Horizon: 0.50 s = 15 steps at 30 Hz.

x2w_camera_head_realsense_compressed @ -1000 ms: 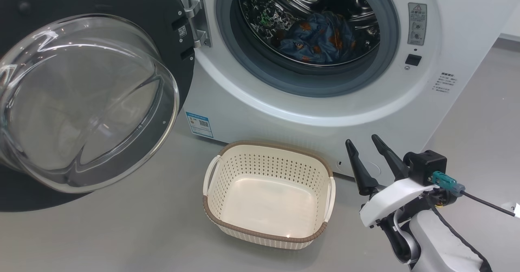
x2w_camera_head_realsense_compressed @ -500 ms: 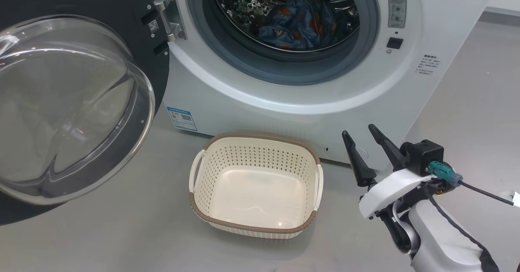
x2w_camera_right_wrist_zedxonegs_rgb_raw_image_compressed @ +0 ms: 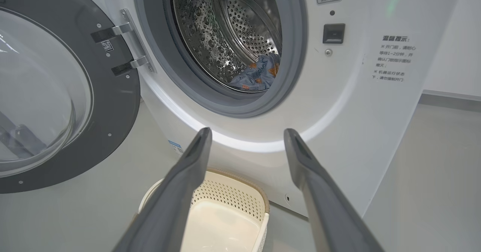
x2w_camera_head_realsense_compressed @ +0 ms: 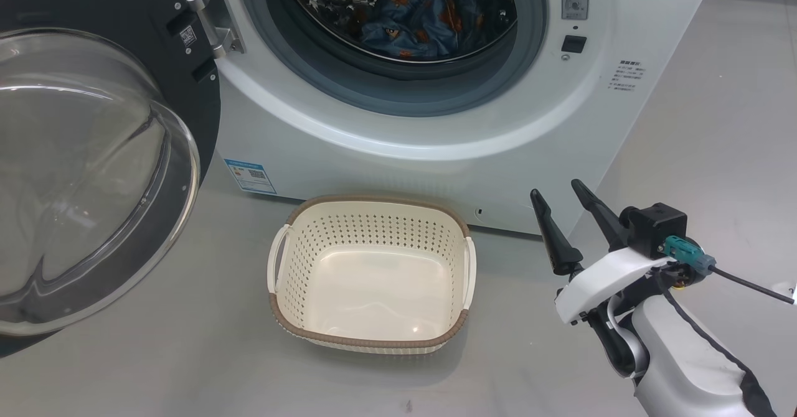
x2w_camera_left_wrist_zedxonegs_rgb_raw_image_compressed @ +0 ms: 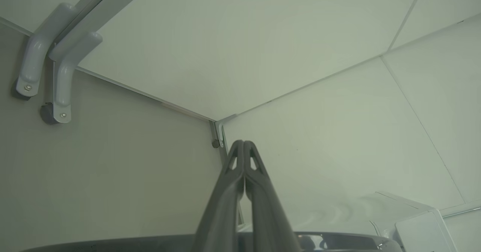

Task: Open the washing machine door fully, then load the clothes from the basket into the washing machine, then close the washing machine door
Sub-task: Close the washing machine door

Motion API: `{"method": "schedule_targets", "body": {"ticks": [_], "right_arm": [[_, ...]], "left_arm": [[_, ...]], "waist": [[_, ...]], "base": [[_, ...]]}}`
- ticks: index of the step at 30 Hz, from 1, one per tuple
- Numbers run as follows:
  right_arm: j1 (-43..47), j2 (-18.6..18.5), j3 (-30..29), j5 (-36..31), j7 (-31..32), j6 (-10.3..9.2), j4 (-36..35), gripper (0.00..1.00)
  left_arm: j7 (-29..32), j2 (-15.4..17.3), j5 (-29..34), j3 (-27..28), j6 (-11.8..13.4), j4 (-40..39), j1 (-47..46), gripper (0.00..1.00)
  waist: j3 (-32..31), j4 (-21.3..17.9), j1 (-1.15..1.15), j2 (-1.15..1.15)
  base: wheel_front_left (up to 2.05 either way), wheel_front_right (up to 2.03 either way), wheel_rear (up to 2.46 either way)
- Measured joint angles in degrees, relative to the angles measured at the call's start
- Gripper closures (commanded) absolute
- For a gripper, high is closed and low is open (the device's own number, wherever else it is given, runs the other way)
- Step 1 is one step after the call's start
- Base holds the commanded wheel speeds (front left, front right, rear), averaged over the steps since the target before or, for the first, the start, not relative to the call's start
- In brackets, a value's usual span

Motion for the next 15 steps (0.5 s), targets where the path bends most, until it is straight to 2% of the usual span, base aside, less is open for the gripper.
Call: {"method": "schedule_targets", "body": {"ticks": [10, 15], "right_arm": [[-0.11, -0.12, -0.44, 0.0, 0.0, 0.0, 0.52, 0.0], [-0.12, 0.02, -0.38, 0.01, 0.0, 0.0, 1.0, 0.0]], "left_arm": [[5.05, 0.37, 0.14, -4.41, -0.41, 1.98, -2.29, 1.0], [8.45, 1.57, 0.53, -6.46, -0.41, 3.19, -2.29, 1.0]], "waist": [[0.33, -0.52, 0.0, 0.0], [0.13, -0.61, 0.0, 0.0]], "base": [[0.0, 0.0, 0.0], [0.0, 0.0, 0.0]]}}
